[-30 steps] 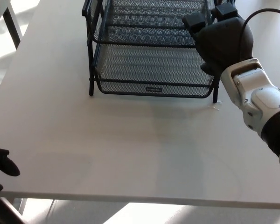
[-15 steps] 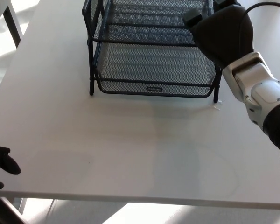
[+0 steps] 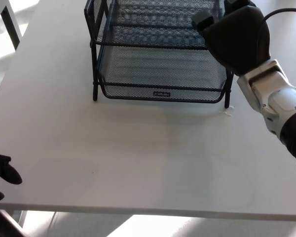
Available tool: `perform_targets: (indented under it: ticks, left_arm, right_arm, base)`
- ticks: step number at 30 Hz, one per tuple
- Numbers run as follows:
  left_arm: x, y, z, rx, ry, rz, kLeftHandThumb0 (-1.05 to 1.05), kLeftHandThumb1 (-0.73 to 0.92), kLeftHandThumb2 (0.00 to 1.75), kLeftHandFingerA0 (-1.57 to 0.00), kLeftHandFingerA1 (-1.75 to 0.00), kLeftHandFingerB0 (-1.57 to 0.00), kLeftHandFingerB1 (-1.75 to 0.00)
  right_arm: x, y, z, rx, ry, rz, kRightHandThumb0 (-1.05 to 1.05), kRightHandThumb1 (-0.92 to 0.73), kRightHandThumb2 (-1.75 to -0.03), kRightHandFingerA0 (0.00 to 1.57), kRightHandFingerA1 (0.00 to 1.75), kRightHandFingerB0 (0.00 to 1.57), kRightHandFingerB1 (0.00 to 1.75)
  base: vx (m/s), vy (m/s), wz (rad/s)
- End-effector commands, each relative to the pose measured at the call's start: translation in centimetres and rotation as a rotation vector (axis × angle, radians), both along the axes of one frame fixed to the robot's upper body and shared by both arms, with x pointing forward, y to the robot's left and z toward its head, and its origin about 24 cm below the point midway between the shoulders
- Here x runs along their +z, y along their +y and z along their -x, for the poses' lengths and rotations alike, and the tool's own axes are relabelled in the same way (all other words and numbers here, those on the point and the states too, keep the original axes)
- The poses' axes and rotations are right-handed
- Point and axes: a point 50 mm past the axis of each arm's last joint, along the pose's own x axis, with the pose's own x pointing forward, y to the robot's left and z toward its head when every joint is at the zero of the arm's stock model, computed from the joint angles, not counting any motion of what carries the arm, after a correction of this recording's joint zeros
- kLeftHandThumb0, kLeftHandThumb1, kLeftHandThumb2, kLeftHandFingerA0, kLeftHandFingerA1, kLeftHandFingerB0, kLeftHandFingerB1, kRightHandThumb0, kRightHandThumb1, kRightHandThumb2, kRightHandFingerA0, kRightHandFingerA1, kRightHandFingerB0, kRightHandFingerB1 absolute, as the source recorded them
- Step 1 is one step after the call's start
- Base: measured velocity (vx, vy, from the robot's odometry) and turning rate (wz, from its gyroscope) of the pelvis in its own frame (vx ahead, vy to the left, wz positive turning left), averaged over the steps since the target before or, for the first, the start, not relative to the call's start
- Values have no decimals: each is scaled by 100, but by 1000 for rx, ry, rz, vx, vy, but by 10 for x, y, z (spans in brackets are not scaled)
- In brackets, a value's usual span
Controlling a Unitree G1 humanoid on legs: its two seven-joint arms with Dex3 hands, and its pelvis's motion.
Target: The robot uses its right hand to grab the drawer kept on the middle of the desk and pull it out towards the robot
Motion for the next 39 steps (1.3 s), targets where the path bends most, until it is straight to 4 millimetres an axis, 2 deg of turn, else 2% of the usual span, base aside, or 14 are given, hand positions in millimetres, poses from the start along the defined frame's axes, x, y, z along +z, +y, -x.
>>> perform_targets:
  ticks: [1,2,8,11,13,14,16,19,20,24,25,27,28,39]
  left_arm:
    - [0,2,1,-17,24,-44,-29,57,56,-79,-90,-83,-62]
    - [-1,2,0,-15,19,-39,-29,57,57,-80,-88,-84,-61]
    - [0,3,1,-14,22,-36,-30,57,57,-80,-92,-84,-63]
    - [-1,4,2,-11,27,-44,-30,57,57,-79,-88,-83,-62]
    - [-1,4,2,-11,28,-44,-30,57,57,-79,-88,-83,-62]
    - [-2,5,2,-7,26,-39,-29,57,57,-79,-87,-83,-62]
    - [-1,5,2,-6,29,-42,-30,58,57,-79,-88,-83,-62]
    - [-1,5,2,-4,34,-45,-31,59,57,-78,-87,-82,-61]
    - [-1,5,2,-4,37,-43,-30,59,57,-77,-85,-81,-61]
    - [-1,5,2,-7,33,-45,-30,58,57,-78,-87,-82,-60]
    - [-1,5,2,-4,33,-46,-29,58,57,-78,-86,-82,-60]
    - [0,6,3,0,34,-49,-29,58,57,-78,-86,-82,-60]
    - [1,5,4,-4,31,-48,-29,58,57,-78,-85,-82,-60]
    - [0,6,3,-3,28,-52,-30,57,57,-78,-84,-82,-60]
  right_arm:
    - [4,-9,9,94,-139,-84,-48,-51,-55,92,162,96,69]
    - [4,-12,11,111,-152,-99,-47,-49,-59,90,166,95,67]
    - [1,-20,20,149,-173,-123,-47,-51,-55,92,157,92,64]
    - [-3,-29,34,206,-230,-149,-46,-46,-59,94,155,95,62]
    - [-3,-30,35,209,-232,-150,-46,-46,-59,94,155,95,62]
    - [-4,-31,39,227,-250,-156,-45,-48,-55,96,152,96,62]
    - [-9,-36,50,244,-245,-178,-43,-49,-60,92,154,92,63]
    - [-13,-42,66,257,-256,-175,-43,-51,-60,94,146,92,62]
    - [-14,-44,71,267,-255,-185,-51,-37,-81,104,123,87,72]
    - [-20,-46,88,277,-283,-200,-49,-36,-81,109,126,85,72]
    - [-22,-46,91,280,-283,-205,-40,-56,-57,96,137,92,64]
    - [-24,-46,95,281,-274,-210,-40,-56,-57,96,137,92,64]
    - [-25,-47,98,285,-261,-208,-39,-58,-58,98,126,91,63]
    - [-32,-43,108,292,-239,-251,-40,-54,-59,93,136,94,61]
  base:
    - [0,0,0]
    - [0,0,0]
    - [0,0,0]
    - [0,0,0]
    - [0,0,0]
    - [0,0,0]
    - [0,0,0]
    - [0,0,0]
    - [0,0,0]
    - [0,0,0]
    - [0,0,0]
    - [0,0,0]
    - [0,0,0]
    - [0,0,0]
